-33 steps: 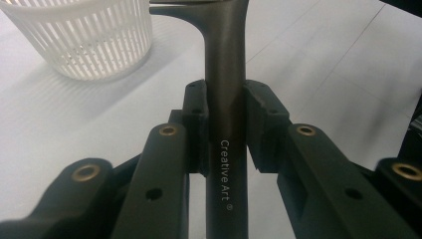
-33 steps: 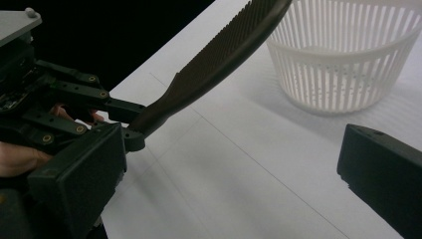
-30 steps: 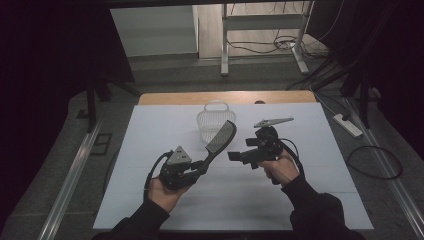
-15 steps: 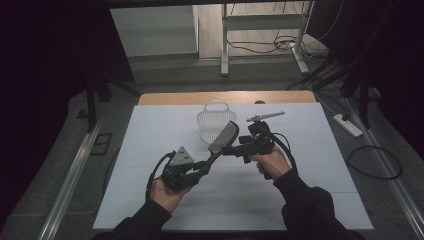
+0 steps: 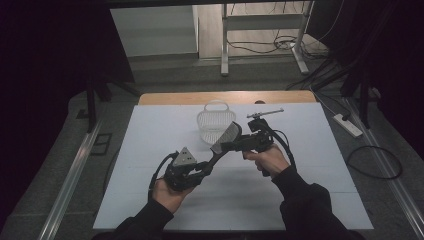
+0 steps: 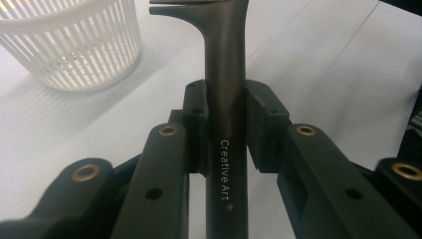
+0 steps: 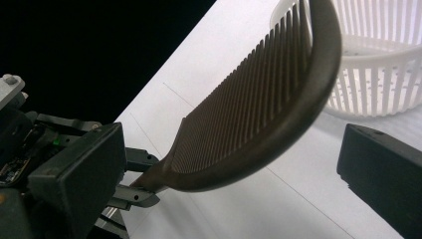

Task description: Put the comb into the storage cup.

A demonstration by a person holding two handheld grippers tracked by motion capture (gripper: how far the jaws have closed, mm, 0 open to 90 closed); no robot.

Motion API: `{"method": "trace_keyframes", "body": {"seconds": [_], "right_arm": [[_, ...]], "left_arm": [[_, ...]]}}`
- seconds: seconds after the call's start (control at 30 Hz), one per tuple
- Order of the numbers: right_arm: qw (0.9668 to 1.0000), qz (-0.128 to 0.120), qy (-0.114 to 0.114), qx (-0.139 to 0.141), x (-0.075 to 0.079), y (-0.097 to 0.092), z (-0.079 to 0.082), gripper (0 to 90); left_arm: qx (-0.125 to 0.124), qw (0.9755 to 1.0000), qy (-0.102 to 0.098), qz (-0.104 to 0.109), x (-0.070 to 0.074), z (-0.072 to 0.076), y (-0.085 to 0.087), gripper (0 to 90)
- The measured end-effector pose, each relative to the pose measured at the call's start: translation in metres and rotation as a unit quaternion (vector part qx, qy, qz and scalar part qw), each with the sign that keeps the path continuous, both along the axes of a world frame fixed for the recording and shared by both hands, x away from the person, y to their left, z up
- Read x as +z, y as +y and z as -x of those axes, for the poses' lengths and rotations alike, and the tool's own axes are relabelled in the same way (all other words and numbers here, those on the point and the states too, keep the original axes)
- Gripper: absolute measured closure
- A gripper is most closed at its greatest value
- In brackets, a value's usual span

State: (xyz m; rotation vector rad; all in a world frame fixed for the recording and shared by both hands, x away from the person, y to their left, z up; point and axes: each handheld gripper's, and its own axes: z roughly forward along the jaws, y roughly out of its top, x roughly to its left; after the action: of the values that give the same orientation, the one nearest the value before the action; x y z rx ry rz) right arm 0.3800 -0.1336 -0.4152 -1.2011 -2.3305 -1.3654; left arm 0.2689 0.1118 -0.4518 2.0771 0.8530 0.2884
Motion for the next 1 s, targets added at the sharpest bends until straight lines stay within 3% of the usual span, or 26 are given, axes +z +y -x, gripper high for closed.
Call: {"method": "trace_keyframes", "body": {"seconds": [0.1, 0.5, 0.63, 0.73, 0.83, 0.9, 1.0], "right_arm": [[1.0, 0.007, 0.0, 0.002, 0.0, 0.0, 0.0, 2.9], [0.9992, -0.029, 0.021, 0.014, 0.001, -0.007, 0.0, 58.6], [0.9982, -0.046, 0.033, 0.02, -0.002, -0.01, -0.002, 70.0], [0.995, -0.075, 0.062, 0.018, -0.006, -0.014, -0.005, 75.7], [0.9884, -0.115, 0.098, 0.019, -0.011, -0.016, -0.007, 80.7], [0.9858, -0.128, 0.107, 0.021, -0.012, -0.016, -0.007, 82.7], [0.9866, -0.124, 0.104, 0.022, -0.011, -0.014, -0.005, 83.1]], "left_arm": [[-0.001, 1.0, 0.0, -0.001, 0.0, 0.0, 0.0, 72.4], [0.0, 1.0, -0.004, -0.008, -0.001, 0.001, -0.001, 72.4], [0.0, 0.9999, -0.001, -0.012, -0.002, 0.0, -0.001, 72.3], [-0.002, 0.9998, -0.003, -0.019, -0.002, 0.0, -0.002, 72.3], [-0.001, 0.9997, -0.004, -0.025, -0.003, 0.0, -0.003, 72.3], [0.0, 0.9995, -0.004, -0.03, -0.005, -0.001, -0.004, 72.3], [-0.003, 0.9996, 0.003, -0.028, -0.007, -0.002, -0.004, 72.1]]}}
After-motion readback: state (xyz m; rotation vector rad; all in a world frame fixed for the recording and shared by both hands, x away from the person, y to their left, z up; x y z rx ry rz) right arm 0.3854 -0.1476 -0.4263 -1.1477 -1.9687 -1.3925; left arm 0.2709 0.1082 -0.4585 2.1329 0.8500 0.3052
